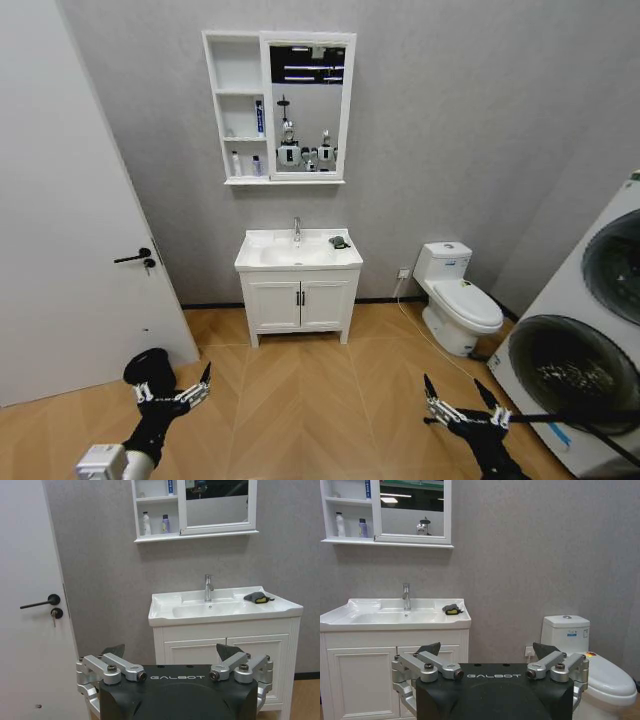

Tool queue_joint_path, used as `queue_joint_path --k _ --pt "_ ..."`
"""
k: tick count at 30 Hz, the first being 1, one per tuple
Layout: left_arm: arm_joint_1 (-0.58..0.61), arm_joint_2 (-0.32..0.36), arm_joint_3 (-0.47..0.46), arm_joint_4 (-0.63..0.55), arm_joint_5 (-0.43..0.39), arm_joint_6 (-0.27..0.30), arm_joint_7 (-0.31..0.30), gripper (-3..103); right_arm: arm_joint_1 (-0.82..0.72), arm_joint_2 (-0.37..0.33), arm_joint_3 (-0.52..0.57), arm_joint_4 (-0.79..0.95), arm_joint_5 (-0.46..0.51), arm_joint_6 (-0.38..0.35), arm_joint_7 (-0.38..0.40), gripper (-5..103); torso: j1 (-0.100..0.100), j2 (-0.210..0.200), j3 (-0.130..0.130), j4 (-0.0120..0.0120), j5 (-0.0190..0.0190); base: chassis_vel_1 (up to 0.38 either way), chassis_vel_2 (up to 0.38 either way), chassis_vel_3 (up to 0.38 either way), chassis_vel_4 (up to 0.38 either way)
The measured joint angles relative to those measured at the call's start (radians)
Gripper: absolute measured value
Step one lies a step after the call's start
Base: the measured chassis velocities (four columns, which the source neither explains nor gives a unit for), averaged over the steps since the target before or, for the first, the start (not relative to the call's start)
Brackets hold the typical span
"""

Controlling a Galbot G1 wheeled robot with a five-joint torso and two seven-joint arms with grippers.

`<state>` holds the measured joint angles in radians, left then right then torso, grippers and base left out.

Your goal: Move facial cleanser and shampoo from washbasin to cabinet, then wipe washbasin with towel.

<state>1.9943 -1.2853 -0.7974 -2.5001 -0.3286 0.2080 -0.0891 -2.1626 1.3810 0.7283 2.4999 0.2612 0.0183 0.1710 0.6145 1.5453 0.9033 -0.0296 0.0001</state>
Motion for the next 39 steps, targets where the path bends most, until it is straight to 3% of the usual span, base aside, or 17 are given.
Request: queue_joint_path --k 9,26,32,39 --pt "0.000 0.000 0.000 0.000 0.000 0.000 0.000 100 0.000 0.000 0.000 0.000 0.000 0.000 0.000 100 -0.017 -0.031 -0.018 -0.0001 -0.0002 0.045 0.034 0.030 0.037" --pt "0.000 0.000 0.000 0.000 0.000 0.000 0.000 100 0.000 0.000 0.000 0.000 0.000 0.000 0.000 100 -0.024 -0.047 -0.027 -0.0004 -0.0001 0.040 0.043 0.043 0.039" --pt "0.000 0.000 0.000 0.000 0.000 0.000 0.000 100 0.000 0.000 0.000 0.000 0.000 0.000 0.000 100 -0.016 -0.028 -0.017 -0.0005 -0.0001 0.000 0.000 0.000 0.000" --pt "0.000 0.000 0.000 0.000 0.000 0.000 0.000 100 0.000 0.000 0.000 0.000 0.000 0.000 0.000 100 0.009 0.025 0.012 -0.0005 -0.0001 0.000 0.000 0.000 0.000"
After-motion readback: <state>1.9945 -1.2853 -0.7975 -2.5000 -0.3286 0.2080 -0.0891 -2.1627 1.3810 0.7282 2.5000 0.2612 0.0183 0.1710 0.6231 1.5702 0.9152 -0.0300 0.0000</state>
